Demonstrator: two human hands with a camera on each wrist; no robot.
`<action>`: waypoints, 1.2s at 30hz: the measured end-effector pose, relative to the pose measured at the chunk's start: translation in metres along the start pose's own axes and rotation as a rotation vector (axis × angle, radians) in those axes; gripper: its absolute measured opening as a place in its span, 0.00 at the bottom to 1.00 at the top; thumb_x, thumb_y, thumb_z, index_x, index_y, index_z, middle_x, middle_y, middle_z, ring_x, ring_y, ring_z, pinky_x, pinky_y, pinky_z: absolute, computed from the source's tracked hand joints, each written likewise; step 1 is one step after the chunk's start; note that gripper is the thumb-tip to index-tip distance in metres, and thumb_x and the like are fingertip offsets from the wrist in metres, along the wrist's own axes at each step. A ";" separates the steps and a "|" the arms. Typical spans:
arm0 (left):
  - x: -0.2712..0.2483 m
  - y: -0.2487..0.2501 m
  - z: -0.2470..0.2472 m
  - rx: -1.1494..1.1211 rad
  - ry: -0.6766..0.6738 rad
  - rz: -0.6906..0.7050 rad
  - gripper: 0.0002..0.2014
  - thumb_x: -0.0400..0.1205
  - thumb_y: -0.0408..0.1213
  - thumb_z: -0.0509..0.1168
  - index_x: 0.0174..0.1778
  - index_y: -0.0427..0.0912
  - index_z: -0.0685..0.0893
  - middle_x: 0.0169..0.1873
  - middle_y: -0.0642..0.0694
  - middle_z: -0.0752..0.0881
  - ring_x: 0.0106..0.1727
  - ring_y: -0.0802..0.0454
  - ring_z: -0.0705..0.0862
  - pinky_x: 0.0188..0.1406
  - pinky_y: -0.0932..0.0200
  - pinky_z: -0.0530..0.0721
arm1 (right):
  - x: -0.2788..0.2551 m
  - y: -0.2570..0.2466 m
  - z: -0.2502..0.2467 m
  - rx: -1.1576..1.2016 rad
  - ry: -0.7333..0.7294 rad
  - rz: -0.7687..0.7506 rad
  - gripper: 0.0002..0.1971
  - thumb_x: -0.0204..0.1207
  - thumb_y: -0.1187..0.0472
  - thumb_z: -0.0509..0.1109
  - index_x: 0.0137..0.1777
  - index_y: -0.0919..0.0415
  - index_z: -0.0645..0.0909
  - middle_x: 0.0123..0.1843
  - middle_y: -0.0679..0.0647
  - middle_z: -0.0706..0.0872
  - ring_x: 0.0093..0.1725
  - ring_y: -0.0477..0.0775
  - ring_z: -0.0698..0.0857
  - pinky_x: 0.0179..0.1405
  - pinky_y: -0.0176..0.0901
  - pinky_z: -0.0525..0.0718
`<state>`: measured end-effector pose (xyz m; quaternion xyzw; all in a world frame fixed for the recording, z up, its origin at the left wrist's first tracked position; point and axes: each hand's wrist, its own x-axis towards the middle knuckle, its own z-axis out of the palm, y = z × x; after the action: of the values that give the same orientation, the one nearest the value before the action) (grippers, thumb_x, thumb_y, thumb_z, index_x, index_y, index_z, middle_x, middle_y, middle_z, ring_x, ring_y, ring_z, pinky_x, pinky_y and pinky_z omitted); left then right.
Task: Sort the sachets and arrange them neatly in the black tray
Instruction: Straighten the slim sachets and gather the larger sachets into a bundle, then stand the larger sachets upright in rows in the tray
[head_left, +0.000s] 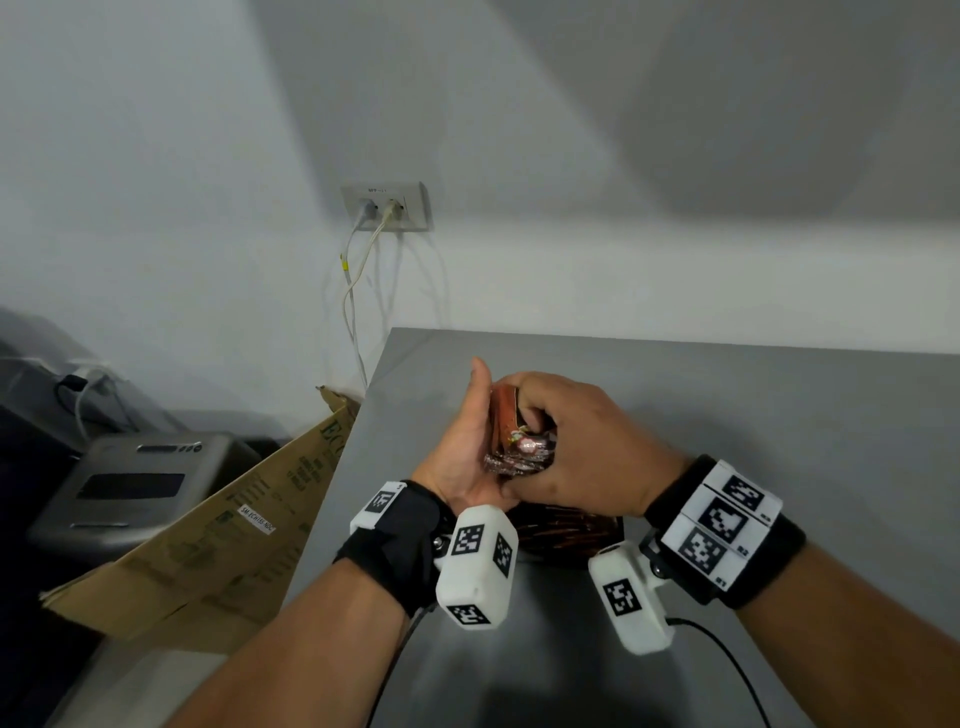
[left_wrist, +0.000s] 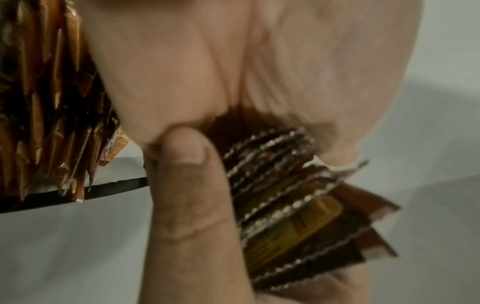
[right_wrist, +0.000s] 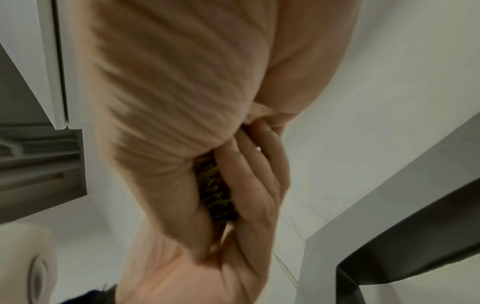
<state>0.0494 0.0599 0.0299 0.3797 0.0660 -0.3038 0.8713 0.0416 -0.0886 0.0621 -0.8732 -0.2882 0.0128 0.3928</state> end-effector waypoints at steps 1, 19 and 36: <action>-0.002 -0.002 0.000 -0.009 0.004 0.011 0.42 0.78 0.74 0.51 0.53 0.35 0.88 0.51 0.35 0.88 0.56 0.42 0.88 0.64 0.48 0.83 | -0.001 0.001 -0.002 -0.005 0.003 -0.009 0.27 0.53 0.56 0.84 0.38 0.54 0.65 0.44 0.49 0.83 0.41 0.53 0.80 0.39 0.57 0.81; 0.015 0.033 -0.010 0.232 0.061 0.279 0.31 0.63 0.16 0.65 0.64 0.37 0.80 0.48 0.34 0.87 0.45 0.40 0.88 0.40 0.50 0.89 | 0.038 0.010 -0.032 0.139 0.081 0.233 0.15 0.77 0.66 0.73 0.61 0.50 0.86 0.51 0.42 0.88 0.46 0.36 0.86 0.44 0.26 0.82; 0.033 0.019 -0.072 0.304 0.367 0.145 0.12 0.79 0.20 0.64 0.54 0.38 0.83 0.35 0.37 0.86 0.30 0.44 0.86 0.32 0.53 0.85 | 0.018 0.123 0.017 -0.364 0.051 0.495 0.11 0.83 0.62 0.68 0.43 0.59 0.91 0.41 0.54 0.88 0.38 0.53 0.85 0.39 0.48 0.88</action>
<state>0.0955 0.1044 -0.0204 0.5591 0.1492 -0.1730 0.7970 0.1132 -0.1326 -0.0315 -0.9729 -0.0542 0.0343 0.2222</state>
